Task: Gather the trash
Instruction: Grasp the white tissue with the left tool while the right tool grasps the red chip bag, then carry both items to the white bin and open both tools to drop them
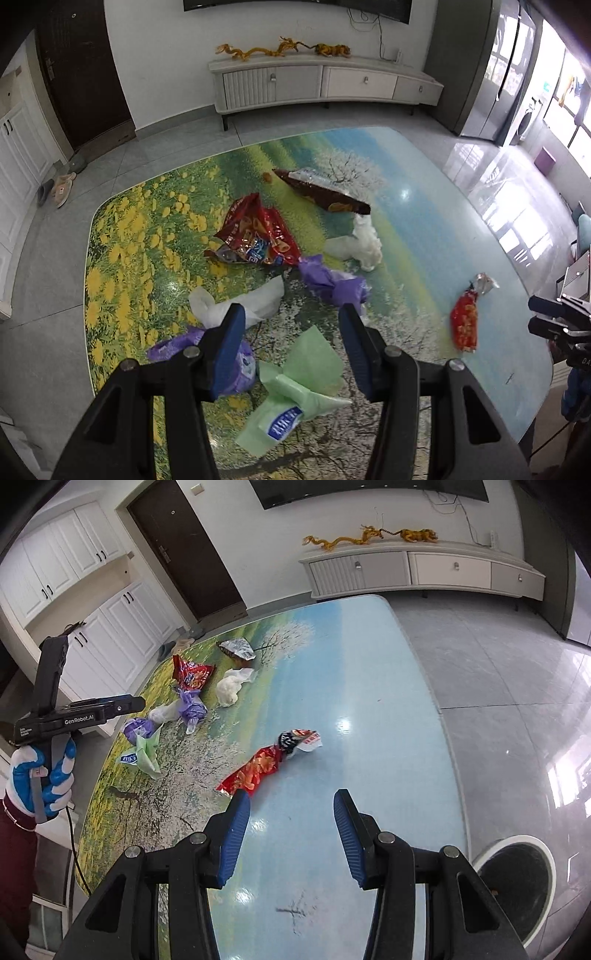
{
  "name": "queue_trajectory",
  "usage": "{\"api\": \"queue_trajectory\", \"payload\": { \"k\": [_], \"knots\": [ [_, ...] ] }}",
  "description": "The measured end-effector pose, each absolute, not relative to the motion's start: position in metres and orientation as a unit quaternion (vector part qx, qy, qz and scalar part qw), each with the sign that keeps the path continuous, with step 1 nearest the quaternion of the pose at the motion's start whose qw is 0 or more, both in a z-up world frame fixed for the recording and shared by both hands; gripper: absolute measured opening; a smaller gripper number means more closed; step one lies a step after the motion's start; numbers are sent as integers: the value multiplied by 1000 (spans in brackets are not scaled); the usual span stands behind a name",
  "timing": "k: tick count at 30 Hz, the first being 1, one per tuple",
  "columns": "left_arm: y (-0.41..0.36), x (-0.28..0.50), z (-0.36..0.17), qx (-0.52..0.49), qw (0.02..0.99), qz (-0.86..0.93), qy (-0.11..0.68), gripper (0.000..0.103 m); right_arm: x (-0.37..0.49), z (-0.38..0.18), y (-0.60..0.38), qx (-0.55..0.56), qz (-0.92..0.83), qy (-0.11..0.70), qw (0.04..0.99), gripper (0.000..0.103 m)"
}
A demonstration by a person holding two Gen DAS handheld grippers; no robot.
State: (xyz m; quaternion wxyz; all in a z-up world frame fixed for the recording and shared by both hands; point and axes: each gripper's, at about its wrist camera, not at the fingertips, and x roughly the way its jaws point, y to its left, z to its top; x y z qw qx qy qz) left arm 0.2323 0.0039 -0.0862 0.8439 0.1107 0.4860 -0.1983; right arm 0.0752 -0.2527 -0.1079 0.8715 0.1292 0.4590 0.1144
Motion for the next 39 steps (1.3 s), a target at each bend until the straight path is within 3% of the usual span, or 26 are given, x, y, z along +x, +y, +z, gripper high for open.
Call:
{"api": "queue_trajectory", "payload": {
  "k": [15,17,19,22,39],
  "knots": [
    [3,284,-149,182,809,-158,535,50,142,-142,-211,93,132,500,851,45],
    [5,286,-149,173,812,-161,534,44,145,-145,-208,81,130,504,850,40],
    [5,285,-148,168,814,-165,531,31,146,-146,-206,74,131,504,851,30],
    [7,284,-143,162,822,-165,521,16,146,-147,-208,77,136,501,851,24],
    [18,236,-46,34,889,-175,423,12,78,-81,-243,111,119,415,895,22]
  ]
}}
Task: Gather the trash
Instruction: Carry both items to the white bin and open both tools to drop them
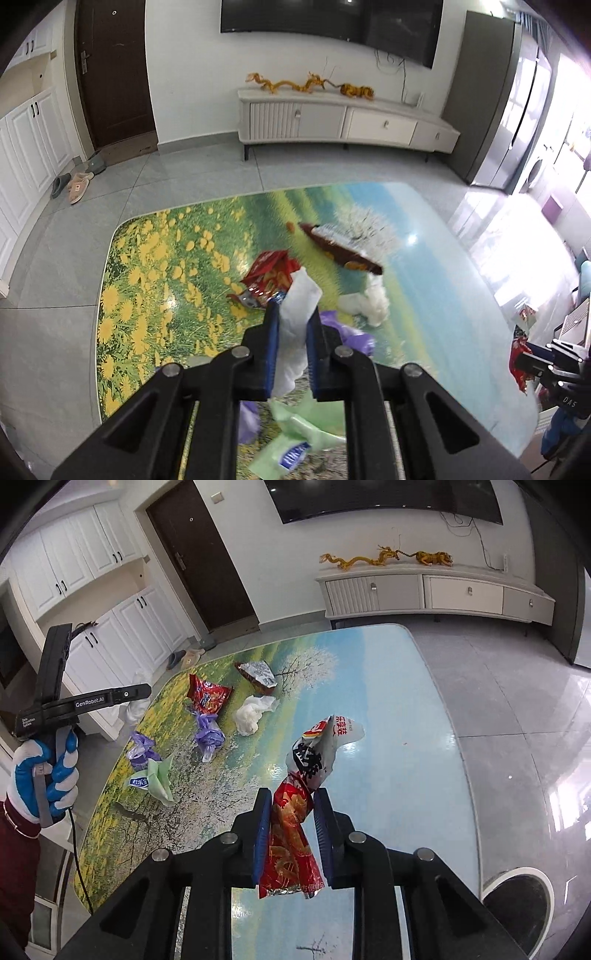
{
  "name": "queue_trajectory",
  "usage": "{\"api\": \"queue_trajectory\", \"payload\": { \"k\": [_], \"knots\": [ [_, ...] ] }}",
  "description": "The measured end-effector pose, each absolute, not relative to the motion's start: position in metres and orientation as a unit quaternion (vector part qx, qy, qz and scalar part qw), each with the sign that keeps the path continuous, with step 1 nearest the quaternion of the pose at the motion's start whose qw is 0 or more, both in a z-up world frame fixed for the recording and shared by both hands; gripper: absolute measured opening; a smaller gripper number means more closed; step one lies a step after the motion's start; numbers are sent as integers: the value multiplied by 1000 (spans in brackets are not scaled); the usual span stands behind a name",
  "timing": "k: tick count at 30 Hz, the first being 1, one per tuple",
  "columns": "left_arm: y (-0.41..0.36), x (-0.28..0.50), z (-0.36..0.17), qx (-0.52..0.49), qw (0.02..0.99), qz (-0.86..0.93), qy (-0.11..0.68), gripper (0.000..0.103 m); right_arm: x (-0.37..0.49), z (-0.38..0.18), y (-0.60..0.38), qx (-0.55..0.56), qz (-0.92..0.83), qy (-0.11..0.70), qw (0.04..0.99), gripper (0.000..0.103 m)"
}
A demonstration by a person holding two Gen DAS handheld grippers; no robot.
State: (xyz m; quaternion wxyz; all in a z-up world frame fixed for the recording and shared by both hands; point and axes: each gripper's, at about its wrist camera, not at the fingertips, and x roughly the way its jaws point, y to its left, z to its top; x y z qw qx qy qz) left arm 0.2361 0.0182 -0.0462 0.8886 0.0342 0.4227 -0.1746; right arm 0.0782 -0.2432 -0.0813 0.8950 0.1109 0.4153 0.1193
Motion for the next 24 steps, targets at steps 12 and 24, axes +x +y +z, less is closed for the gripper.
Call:
{"api": "queue_trajectory", "payload": {
  "k": [12,24],
  "knots": [
    [-70,164,1,16,872,-296,389,12,-20,-56,-338,167,25,368,915,22],
    [-264,92,-36,80,782,-438,437,13,-95,-108,-451,235,-94,388,886,22]
  ]
}}
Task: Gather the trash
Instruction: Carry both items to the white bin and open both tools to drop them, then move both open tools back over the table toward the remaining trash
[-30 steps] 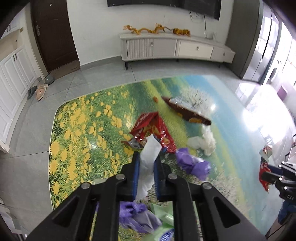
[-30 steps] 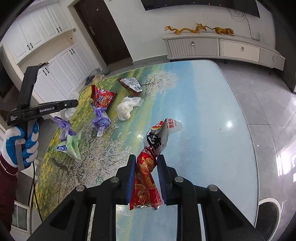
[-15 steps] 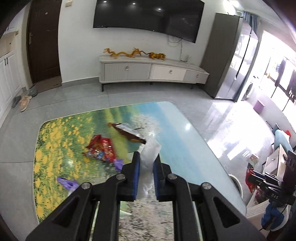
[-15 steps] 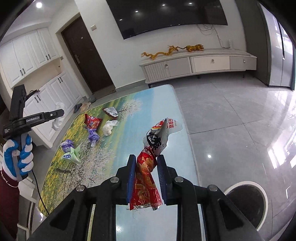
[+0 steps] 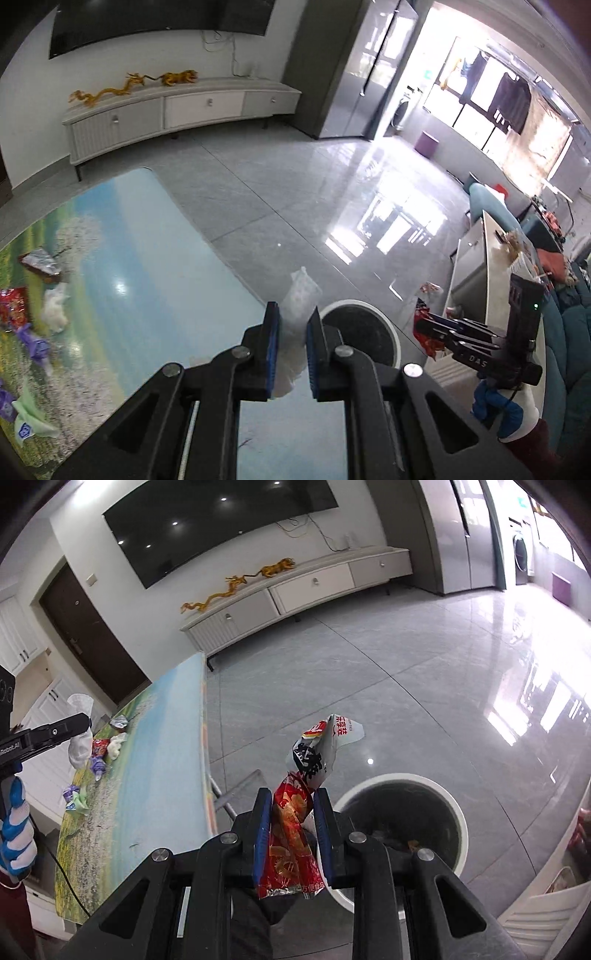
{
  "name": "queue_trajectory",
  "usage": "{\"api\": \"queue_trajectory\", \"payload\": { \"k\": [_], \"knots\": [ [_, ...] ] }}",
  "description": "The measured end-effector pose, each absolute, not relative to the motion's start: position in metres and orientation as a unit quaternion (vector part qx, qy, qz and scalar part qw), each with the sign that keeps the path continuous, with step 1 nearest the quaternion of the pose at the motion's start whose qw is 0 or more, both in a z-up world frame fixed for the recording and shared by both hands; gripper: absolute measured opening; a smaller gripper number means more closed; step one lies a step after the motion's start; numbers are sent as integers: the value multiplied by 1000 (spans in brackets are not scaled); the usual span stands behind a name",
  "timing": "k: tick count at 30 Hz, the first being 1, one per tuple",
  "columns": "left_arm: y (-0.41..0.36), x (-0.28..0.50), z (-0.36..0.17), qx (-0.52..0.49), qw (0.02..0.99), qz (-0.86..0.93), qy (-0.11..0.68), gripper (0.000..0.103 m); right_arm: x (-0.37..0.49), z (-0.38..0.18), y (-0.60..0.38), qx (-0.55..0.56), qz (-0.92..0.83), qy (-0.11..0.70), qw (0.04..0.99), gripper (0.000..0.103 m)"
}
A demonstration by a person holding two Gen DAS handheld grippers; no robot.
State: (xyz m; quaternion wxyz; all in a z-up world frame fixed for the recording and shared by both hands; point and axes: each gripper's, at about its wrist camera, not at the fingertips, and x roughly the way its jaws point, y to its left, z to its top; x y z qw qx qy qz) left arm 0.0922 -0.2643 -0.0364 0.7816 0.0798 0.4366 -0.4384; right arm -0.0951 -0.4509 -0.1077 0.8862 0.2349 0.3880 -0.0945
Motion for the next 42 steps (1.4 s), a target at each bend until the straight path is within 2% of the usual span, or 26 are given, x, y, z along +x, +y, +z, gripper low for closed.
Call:
{"api": "queue_trajectory", "payload": {
  "k": [7,14,17,18,21,22,23,24,33,41,42],
  "knots": [
    [-372,54,-81,135,725,-477,478,13,-108,-159,-500,277,-132,413,857,22],
    [-441,35,-120,159,691,-491,506,14,-112,-192,-527,303,-150,439,833,25],
    [-461,31,-135,157,676,-498,521,19,-111,-202,-534,306,-158,449,824,26],
    [-465,30,-137,156,674,-498,523,25,-111,-204,-534,308,-160,451,822,26],
    [-471,31,-140,144,670,-502,528,41,-115,-210,-540,313,-168,454,817,28],
    [-472,30,-140,140,669,-503,529,43,-116,-212,-542,312,-172,456,816,33],
    [-474,29,-139,138,668,-505,529,43,-117,-212,-543,313,-175,456,815,41],
    [-474,29,-138,138,669,-506,527,43,-119,-213,-544,314,-177,455,814,43],
    [-453,33,-120,126,691,-504,503,43,-120,-200,-544,308,-180,441,824,43],
    [-394,39,-80,109,740,-488,450,44,-116,-148,-520,270,-168,406,857,43],
    [-384,40,-74,105,748,-483,443,47,-115,-140,-515,265,-164,401,862,43]
  ]
}}
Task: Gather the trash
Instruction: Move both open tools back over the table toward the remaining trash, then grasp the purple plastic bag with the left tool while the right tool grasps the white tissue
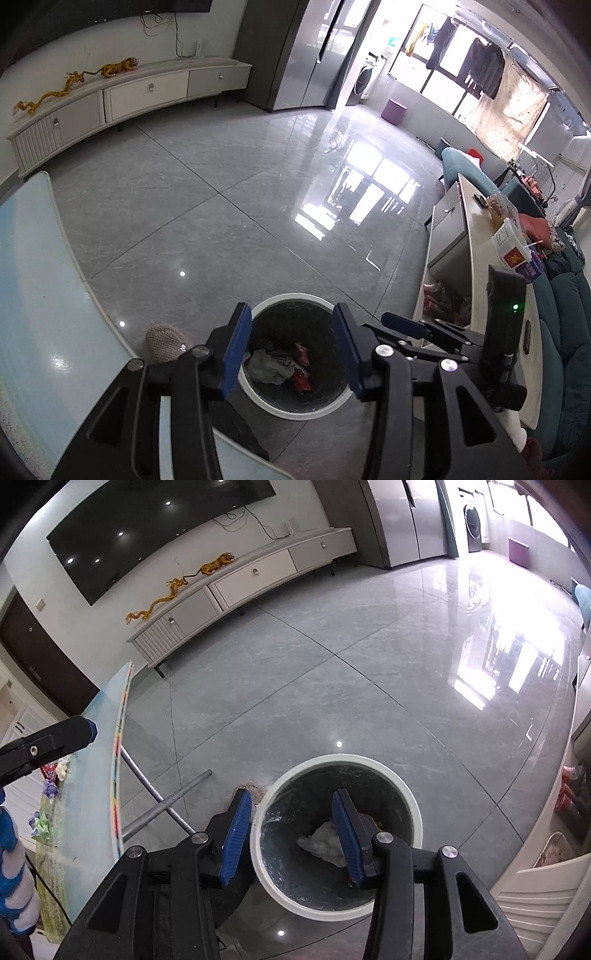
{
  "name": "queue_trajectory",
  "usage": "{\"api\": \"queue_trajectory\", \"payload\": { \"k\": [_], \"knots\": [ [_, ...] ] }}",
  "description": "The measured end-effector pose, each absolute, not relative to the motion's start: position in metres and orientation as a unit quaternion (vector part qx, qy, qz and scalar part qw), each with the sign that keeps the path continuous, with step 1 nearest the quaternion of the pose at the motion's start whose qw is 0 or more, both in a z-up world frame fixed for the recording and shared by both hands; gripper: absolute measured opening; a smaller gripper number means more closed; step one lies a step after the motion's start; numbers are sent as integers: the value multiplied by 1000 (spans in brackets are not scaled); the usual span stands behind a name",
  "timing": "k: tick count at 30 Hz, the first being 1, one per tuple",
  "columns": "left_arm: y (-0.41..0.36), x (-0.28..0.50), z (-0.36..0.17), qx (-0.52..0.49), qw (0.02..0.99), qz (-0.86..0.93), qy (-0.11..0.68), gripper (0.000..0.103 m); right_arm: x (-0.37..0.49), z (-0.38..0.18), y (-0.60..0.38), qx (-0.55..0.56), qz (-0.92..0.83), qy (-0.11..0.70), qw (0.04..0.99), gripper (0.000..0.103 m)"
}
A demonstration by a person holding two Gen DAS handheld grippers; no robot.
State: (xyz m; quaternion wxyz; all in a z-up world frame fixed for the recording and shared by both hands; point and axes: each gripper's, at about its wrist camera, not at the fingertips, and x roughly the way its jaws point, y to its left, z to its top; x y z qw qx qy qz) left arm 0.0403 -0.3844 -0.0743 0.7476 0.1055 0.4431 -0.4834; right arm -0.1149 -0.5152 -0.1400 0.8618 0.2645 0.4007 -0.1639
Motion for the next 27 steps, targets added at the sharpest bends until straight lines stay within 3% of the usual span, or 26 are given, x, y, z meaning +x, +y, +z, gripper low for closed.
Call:
{"api": "queue_trajectory", "payload": {
  "k": [1,3,15,27],
  "knots": [
    [-375,41,-69,101,755,-479,436,55,-113,-131,-509,258,-159,395,868,44],
    [-352,44,-59,89,771,-469,422,59,-109,-115,-497,245,-148,384,878,45],
    [-182,84,-28,19,854,-358,377,60,-61,-41,-403,164,-58,348,921,52],
    [17,139,-54,-27,913,-158,376,60,42,-43,-290,101,67,379,917,52]
  ]
}}
